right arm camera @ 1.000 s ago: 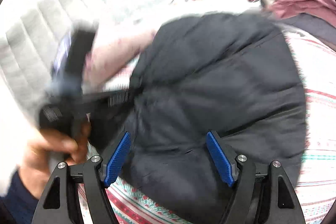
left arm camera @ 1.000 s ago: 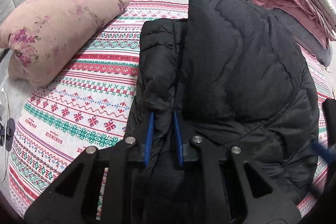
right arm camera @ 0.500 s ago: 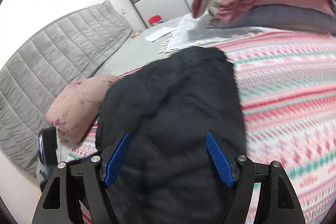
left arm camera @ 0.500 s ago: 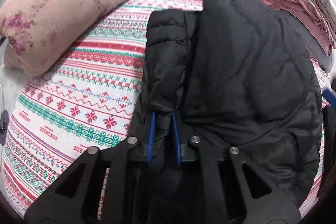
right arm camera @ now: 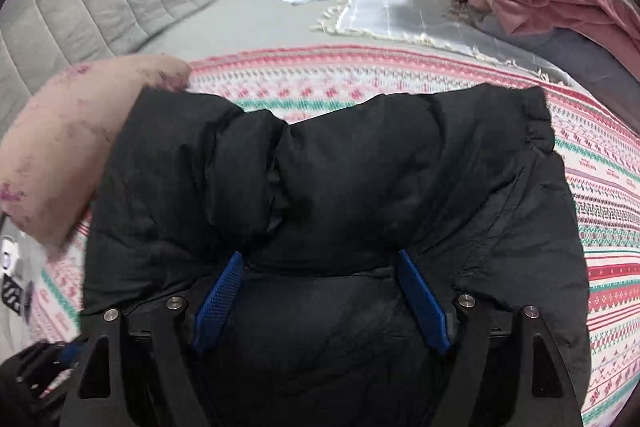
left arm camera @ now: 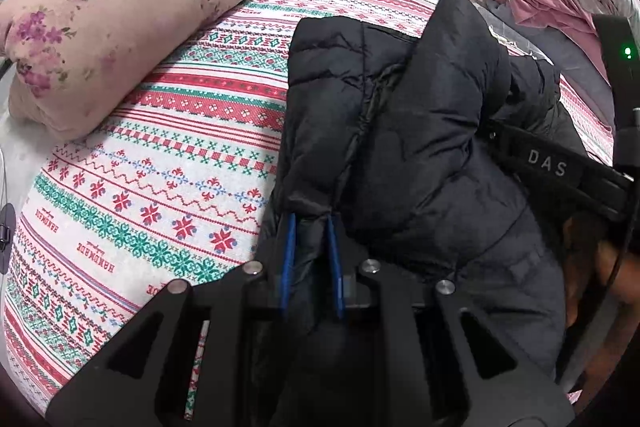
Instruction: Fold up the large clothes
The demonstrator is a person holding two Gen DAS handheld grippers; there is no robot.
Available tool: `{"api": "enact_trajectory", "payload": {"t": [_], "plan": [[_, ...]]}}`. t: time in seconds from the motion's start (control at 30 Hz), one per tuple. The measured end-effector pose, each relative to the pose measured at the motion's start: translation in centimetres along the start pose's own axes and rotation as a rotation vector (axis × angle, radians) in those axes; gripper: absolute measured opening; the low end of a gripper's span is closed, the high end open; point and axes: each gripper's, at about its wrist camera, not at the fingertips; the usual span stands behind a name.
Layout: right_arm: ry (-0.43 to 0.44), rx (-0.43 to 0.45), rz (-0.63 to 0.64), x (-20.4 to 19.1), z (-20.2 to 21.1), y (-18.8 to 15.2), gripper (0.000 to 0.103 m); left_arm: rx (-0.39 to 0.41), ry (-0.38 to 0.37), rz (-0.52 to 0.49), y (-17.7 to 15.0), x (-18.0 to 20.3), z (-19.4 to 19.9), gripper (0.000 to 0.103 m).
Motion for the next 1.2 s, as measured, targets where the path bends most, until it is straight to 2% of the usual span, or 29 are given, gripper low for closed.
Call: {"api": "enact_trajectory", "payload": {"t": [0.13,0.27,0.37,0.5,0.63,0.73,0.83,0.9,1.03,1.1,1.2], "plan": [[0.003,0.032,0.004,-0.1,1.0,-0.9,0.080,-0.002,0.009,-0.021,-0.3,0.4,-0.1,0.018],[0.055,0.083,-0.028,1.2,5.4,-2.9,0.080,-0.004,0.005,-0.028,-0.3,0.6,0.0,0.018],[0.066,0.117,-0.063,3.0,10.1,-5.9,0.080,-0.001,0.010,-0.035,-0.3,0.8,0.1,0.018],[0.094,0.091,-0.200,6.6,13.5,-10.3,0.081,0.001,0.013,-0.036,-0.4,0.9,0.2,0.018],[0.117,0.111,-0.306,9.3,13.8,-13.6,0.082,-0.001,0.005,-0.027,-0.5,0.7,0.4,0.018],[0.140,0.042,-0.339,10.3,11.8,-14.7,0.082,-0.006,-0.006,-0.020,-0.5,0.4,0.7,0.020],[0.167,0.040,-0.351,11.0,11.3,-15.1,0.082,-0.018,-0.011,0.002,-0.5,-0.2,1.4,0.032],[0.170,0.051,-0.362,11.2,11.7,-15.4,0.082,-0.018,-0.025,0.028,-0.4,-0.8,2.0,0.044],[0.192,0.057,-0.358,11.1,11.9,-15.3,0.082,-0.008,-0.124,0.096,-0.3,-2.4,3.7,0.051],[0.204,0.063,-0.362,11.1,12.2,-15.4,0.082,0.002,-0.167,0.115,-0.5,-2.9,4.5,0.057],[0.251,0.080,-0.399,11.6,12.3,-15.5,0.082,0.012,-0.175,0.096,-0.9,-2.7,5.0,0.062]]}}
Point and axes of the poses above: each gripper's, at about its wrist camera, not at the fingertips, and z roughly against the way its jaws point, x to its right, y to its top, and after that the axes turned 11 degrees about z, right-handed
